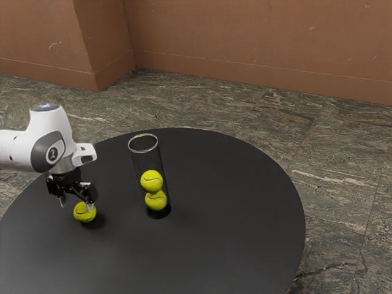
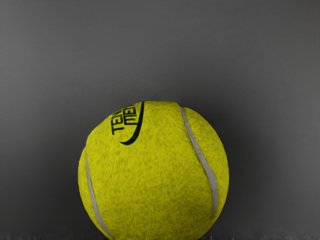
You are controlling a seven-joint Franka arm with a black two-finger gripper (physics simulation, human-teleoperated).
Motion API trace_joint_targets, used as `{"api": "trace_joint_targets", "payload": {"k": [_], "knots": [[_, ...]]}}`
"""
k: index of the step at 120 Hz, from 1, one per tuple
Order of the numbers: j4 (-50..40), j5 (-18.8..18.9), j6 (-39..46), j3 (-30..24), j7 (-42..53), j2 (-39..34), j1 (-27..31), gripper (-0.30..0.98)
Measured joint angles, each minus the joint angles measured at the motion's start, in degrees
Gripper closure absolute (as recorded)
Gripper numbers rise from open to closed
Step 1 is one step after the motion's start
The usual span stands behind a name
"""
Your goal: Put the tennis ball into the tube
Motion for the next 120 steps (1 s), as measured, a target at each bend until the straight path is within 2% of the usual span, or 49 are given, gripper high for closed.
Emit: {"api": "trace_joint_targets", "payload": {"k": [46, 74, 120], "knots": [[0.6, -4.5, 4.6, 0.0, 2.1, 4.3, -0.5, 0.0], [4.4, -5.2, 4.0, 0.7, 3.5, 7.6, -0.5, 0.0], [5.0, -6.4, 3.9, 1.0, 5.1, 10.9, -0.6, 0.0]]}}
